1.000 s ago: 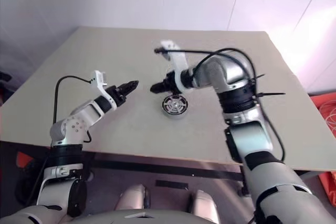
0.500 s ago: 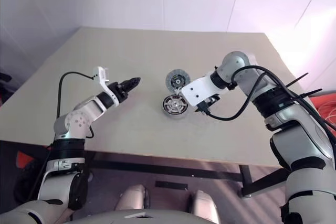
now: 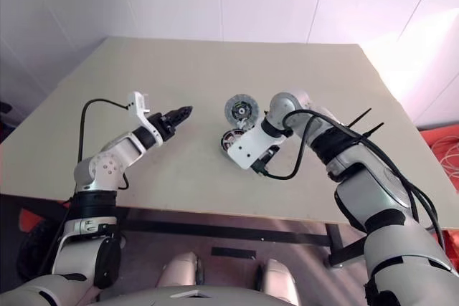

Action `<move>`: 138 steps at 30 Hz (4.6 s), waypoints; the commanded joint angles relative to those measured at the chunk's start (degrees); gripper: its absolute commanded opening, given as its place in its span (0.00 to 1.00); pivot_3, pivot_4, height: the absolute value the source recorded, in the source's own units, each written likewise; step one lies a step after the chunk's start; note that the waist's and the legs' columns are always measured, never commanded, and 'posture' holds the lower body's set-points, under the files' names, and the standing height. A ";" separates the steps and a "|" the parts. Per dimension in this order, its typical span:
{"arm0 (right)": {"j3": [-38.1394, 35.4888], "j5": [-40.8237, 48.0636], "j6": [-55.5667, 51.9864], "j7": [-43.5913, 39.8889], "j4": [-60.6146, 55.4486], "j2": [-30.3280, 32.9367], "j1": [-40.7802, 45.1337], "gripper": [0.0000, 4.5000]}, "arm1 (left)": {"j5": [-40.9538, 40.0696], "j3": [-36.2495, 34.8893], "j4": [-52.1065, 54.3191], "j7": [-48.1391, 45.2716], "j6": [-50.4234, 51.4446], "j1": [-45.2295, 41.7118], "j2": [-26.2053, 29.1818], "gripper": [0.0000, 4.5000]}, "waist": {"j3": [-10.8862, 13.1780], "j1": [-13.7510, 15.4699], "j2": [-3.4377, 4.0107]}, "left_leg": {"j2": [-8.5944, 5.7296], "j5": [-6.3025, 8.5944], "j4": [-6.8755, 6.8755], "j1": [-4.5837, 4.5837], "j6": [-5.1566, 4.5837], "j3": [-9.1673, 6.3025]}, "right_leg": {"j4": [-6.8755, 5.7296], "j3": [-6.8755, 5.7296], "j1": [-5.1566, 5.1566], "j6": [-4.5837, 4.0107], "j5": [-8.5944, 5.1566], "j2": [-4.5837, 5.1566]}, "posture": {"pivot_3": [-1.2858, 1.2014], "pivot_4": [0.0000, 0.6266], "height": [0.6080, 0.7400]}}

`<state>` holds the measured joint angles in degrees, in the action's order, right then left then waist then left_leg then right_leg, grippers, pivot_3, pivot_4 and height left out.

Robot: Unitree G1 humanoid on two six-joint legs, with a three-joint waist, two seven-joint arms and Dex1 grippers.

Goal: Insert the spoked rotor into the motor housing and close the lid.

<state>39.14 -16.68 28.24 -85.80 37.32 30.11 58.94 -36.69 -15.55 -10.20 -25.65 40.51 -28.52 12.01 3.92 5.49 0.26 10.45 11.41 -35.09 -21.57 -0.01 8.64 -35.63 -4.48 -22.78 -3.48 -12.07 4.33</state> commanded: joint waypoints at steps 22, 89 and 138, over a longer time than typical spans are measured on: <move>-2.72 -6.28 10.16 5.70 16.26 -3.33 8.09 0.64 | -1.06 -0.64 3.76 0.82 -0.42 0.41 0.33 0.57 | 0.00 -0.25 0.01 | 0.05 0.01 -0.01 -0.01 0.00 0.04 | -0.07 0.01 -0.09 -0.04 0.01 -0.01 | 0.52 0.00 1.00; -9.50 8.12 -84.36 -3.99 -31.81 3.97 -3.77 0.01 | -1.53 -1.08 5.86 2.36 -0.85 3.58 -2.09 0.57 | 0.06 -0.20 0.06 | 0.24 -0.09 0.04 0.02 0.13 0.05 | -0.07 0.01 -0.17 -0.11 0.06 -0.18 | 0.52 0.00 1.00; -24.25 36.11 -114.68 44.28 -22.42 -19.91 9.02 0.80 | -1.81 -1.40 6.16 2.94 -1.09 3.52 -1.01 0.57 | 0.16 0.61 0.17 | 0.14 -0.59 0.73 0.36 1.05 0.00 | 0.03 0.05 -0.08 0.28 -0.14 -0.18 | 0.52 0.00 1.00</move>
<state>18.05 18.39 -88.88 -42.14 16.48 10.27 64.13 -38.07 -17.20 -4.62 -22.05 40.50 -23.36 10.72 4.08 6.09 0.44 10.59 10.82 -34.35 -21.22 1.04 8.64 -35.61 -4.43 -22.87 -3.20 -12.20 4.15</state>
